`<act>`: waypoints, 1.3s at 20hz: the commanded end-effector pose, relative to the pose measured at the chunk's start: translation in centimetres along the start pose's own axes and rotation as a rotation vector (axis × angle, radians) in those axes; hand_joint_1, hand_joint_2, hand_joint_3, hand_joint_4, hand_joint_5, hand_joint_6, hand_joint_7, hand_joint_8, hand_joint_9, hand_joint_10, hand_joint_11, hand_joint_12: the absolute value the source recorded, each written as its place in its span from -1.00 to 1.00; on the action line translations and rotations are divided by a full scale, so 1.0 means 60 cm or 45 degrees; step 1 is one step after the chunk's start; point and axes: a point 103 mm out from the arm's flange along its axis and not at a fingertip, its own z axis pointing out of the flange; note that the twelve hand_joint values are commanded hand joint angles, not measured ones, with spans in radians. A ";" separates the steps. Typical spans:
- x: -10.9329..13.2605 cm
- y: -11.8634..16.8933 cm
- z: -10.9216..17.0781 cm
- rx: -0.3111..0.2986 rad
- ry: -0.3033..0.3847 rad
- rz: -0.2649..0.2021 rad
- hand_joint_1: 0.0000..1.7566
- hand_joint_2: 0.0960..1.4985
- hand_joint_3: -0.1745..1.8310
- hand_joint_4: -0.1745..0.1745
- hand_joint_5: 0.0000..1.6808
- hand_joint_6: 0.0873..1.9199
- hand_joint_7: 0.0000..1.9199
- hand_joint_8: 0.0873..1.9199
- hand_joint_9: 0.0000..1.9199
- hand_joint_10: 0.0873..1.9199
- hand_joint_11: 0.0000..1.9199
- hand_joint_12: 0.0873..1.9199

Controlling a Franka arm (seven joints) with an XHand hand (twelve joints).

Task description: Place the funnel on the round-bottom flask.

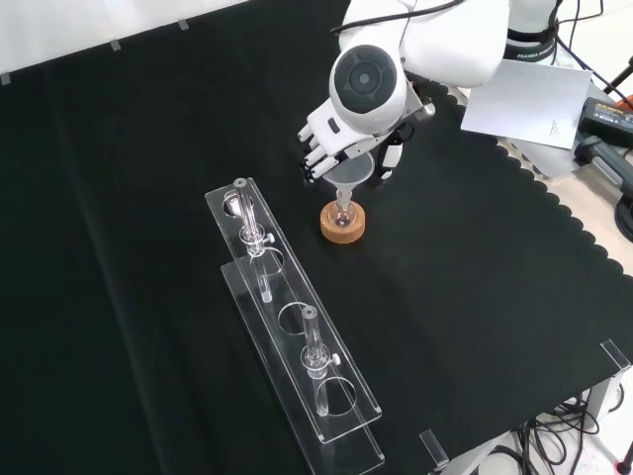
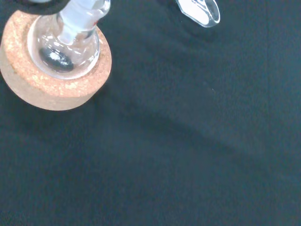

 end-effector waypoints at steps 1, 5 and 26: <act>0.002 0.000 0.001 0.008 -0.016 0.001 -0.18 -0.13 -0.29 -0.15 -0.48 -0.58 -0.48 -0.28 -0.08 -0.50 -0.31 0.28; 0.007 -0.001 0.001 0.032 -0.007 -0.004 -0.18 -0.12 -0.30 -0.16 -0.48 -0.63 -0.60 -0.29 -0.21 -0.49 -0.34 0.29; -0.079 -0.056 -0.052 -0.203 0.218 -0.067 -0.45 -0.14 -0.65 -0.22 -0.82 -1.00 -1.00 -0.61 -0.79 -0.25 -0.78 0.53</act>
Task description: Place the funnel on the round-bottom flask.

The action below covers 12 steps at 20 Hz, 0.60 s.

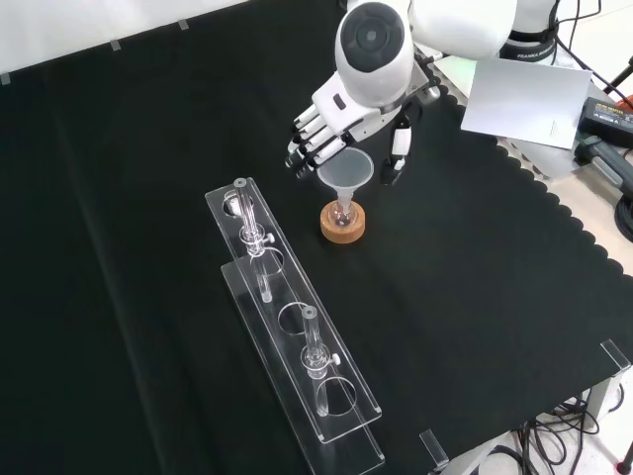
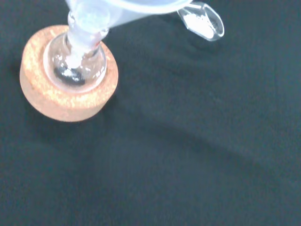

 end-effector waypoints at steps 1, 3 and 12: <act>-0.053 -0.027 -0.042 -0.146 0.118 -0.013 -0.45 -0.13 -0.65 -0.23 -0.81 -1.00 -1.00 -0.57 -0.76 -0.26 -0.78 0.52; -0.068 -0.030 -0.047 -0.163 0.136 -0.011 -0.43 -0.11 -0.66 -0.23 -0.79 -1.00 -1.00 -0.50 -0.73 -0.29 -0.77 0.49; -0.161 -0.024 -0.074 -0.166 0.273 0.016 -0.38 -0.06 -0.65 -0.23 -0.75 -1.00 -0.97 -0.40 -0.63 -0.32 -0.72 0.45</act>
